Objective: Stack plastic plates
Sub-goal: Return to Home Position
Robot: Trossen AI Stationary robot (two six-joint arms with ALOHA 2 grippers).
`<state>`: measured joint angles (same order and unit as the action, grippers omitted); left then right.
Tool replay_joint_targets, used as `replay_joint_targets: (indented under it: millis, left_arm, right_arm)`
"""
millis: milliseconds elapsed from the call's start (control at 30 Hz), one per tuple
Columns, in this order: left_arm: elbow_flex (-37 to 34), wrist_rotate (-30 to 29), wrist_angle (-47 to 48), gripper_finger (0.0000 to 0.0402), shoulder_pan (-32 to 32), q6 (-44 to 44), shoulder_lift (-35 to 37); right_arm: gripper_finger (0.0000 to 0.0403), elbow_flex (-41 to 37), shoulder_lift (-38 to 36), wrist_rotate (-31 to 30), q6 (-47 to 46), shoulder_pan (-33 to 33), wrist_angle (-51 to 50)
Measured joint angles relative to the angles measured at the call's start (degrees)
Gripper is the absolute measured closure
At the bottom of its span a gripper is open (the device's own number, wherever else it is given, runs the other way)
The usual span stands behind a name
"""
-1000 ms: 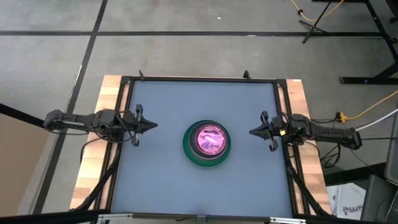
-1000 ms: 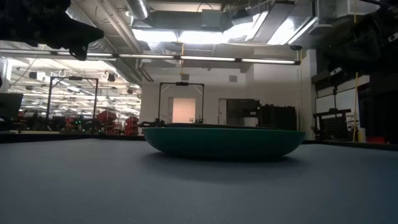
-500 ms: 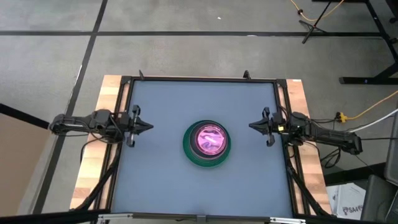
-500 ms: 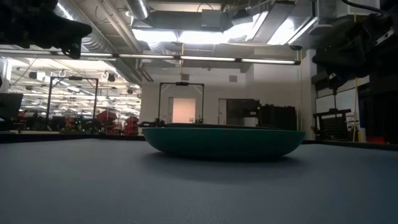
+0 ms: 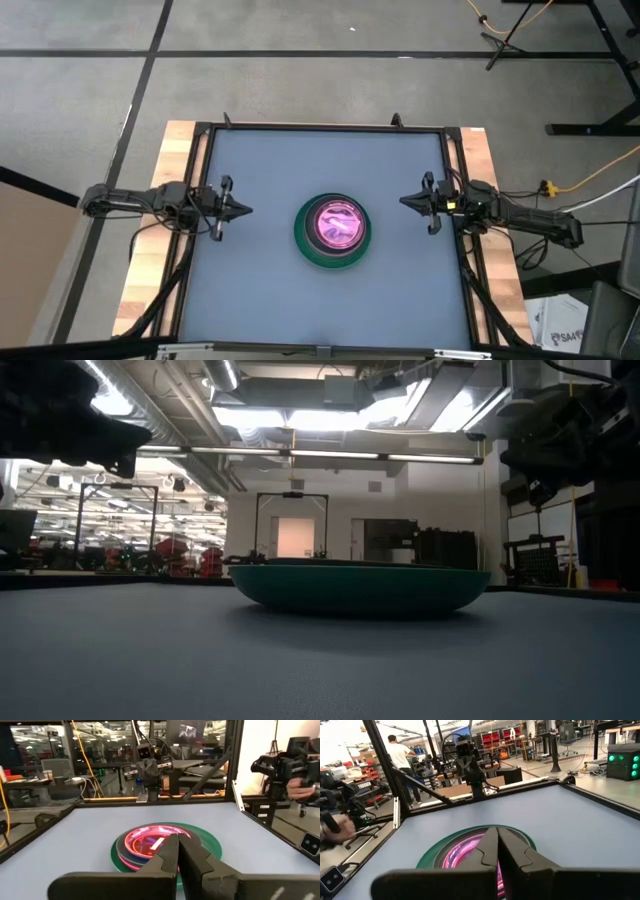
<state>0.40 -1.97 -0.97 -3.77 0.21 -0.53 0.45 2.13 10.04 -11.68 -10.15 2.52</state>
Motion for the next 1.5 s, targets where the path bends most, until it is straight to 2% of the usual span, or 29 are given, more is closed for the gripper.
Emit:
replay_joint_targets:
  millis: [1500]
  left_arm:
    - [0.0,-0.3,0.1,0.0400,0.0,0.0,-0.1]
  right_arm:
    - [0.0402,0.0,1.7,-0.4,0.0,0.0,0.0]
